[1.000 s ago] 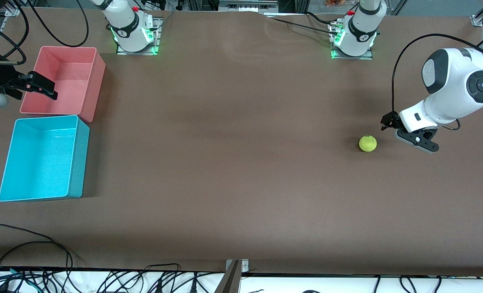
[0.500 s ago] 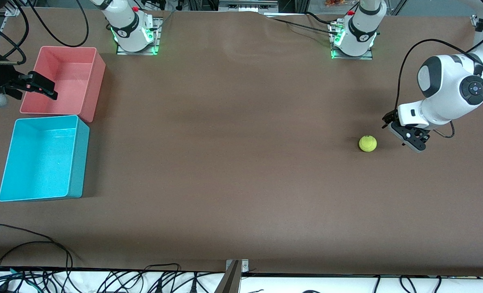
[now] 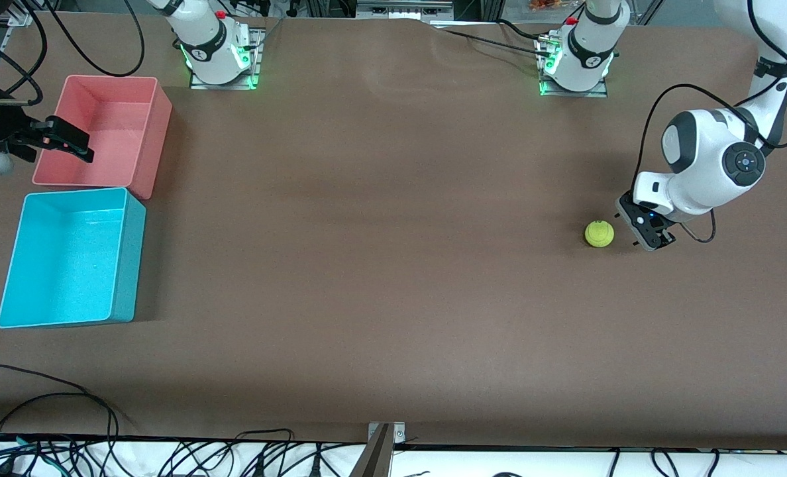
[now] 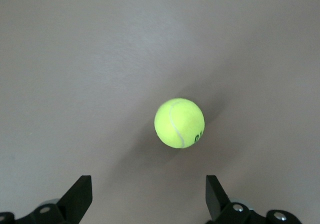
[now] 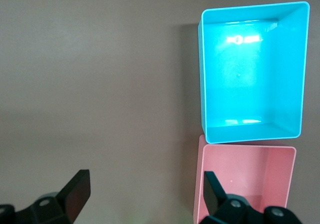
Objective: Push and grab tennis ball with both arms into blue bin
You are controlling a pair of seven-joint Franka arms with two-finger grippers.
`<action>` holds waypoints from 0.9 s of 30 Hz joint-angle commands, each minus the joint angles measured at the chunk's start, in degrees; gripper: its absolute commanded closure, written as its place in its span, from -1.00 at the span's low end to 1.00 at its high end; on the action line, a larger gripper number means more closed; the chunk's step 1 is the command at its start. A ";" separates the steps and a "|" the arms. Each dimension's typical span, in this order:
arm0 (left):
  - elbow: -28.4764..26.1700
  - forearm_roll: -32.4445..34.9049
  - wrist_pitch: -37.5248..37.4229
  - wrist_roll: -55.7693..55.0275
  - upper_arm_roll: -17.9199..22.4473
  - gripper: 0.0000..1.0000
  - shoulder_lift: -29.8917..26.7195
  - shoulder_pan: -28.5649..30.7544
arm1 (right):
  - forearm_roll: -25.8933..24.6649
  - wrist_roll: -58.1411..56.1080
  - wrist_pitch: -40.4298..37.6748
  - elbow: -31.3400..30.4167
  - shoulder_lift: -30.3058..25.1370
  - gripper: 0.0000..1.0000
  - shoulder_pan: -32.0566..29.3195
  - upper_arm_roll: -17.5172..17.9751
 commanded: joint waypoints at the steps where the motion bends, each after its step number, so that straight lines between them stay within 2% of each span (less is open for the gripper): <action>1: -0.01 0.13 1.37 3.61 -0.20 -0.03 0.69 1.24 | 0.88 0.34 -0.68 0.49 -0.36 -1.00 0.09 -0.03; 4: -0.10 0.05 1.37 3.61 -0.20 -0.02 1.48 1.50 | 0.88 0.34 -0.68 0.49 -0.36 -1.00 0.09 -0.03; 6: 0.07 0.05 1.80 3.61 -0.20 0.07 2.27 2.55 | 0.88 0.34 -0.68 0.49 -0.36 -1.00 0.09 -0.03; 8: 0.16 0.13 2.51 3.70 -0.20 0.38 3.41 2.82 | 0.88 0.34 -0.68 0.49 -0.36 -1.00 0.09 -0.03; 11: 0.07 0.13 2.60 3.61 -0.20 1.00 4.29 2.91 | 0.88 0.34 -0.68 0.49 -0.36 -1.00 0.09 -0.03; 14: 0.16 1.44 2.60 3.70 -0.20 1.00 4.55 2.82 | 0.88 0.34 -0.68 0.49 -0.36 -1.00 0.09 -0.03; 18: 0.34 9.70 2.69 3.61 -0.29 1.00 4.47 2.82 | 0.88 0.34 -0.68 0.49 -0.36 -1.00 0.09 -0.03; 20: 0.34 11.64 2.77 3.61 -0.29 1.00 4.47 2.82 | 0.88 0.34 -0.68 0.49 -0.36 -1.00 0.09 -0.03; 27: 0.42 12.44 2.77 3.61 -0.29 1.00 4.64 2.65 | 0.88 0.34 -0.68 0.49 -0.36 -1.00 0.09 -0.03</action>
